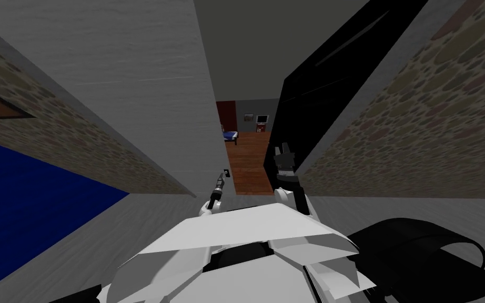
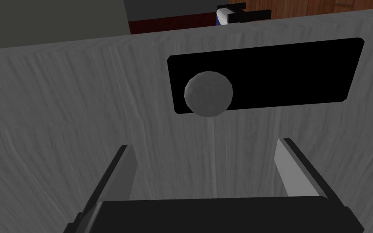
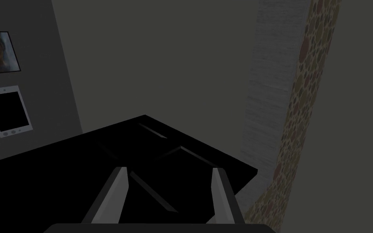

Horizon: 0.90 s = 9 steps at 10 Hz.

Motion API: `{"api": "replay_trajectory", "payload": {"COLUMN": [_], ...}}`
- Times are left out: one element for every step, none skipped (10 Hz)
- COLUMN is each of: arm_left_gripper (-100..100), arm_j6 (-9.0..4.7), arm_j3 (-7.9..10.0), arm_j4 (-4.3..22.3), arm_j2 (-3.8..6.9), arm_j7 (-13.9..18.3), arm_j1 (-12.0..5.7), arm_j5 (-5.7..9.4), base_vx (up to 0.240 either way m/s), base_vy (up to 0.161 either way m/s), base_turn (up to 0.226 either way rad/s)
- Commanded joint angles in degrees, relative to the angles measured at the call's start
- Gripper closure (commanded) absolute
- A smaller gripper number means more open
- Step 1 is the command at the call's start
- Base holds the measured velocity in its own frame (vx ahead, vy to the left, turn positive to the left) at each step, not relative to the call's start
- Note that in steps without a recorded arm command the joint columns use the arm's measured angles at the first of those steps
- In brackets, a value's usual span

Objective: Push the door open

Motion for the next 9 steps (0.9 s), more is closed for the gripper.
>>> {"api": "replay_trajectory", "payload": {"arm_left_gripper": [-100, -100, -100, -100, 100, 100, 100, 100, 100], "arm_j6": [0.27, 0.34, 0.40, 0.43, 0.43, 0.43, 0.43, 0.43, 0.43], "arm_j3": [0.14, 0.26, 0.35, 0.27, 0.27, 0.27, 0.27, 0.27, 0.27], "arm_j4": [-0.1, 0.0, 0.1, -0.1, -0.1, -0.1, -0.1, -0.1, -0.1], "arm_j2": [-0.25, -0.75, -1.32, -1.03, -1.03, -1.03, -1.03, -1.03, -1.03], "arm_j7": [-0.1, -0.2, -0.3, -0.2, -0.2, -0.2, -0.2, -0.2, -0.2], "arm_j1": [-0.04, -0.13, -0.19, -0.04, -0.04, -0.04, -0.04, -0.04, -0.04], "arm_j5": [0.13, 0.24, 0.32, 0.25, 0.25, 0.25, 0.25, 0.25, 0.25], "base_vx": [0.186, 0.214, 0.221, 0.085, -0.019, -0.030, -0.019, -0.012, -0.008], "base_vy": [-0.009, -0.030, -0.038, -0.015, 0.000, 0.006, 0.006, 0.003, 0.000], "base_turn": [-0.021, -0.031, -0.022, 0.016, -0.010, -0.014, -0.004, 0.002, 0.003]}}
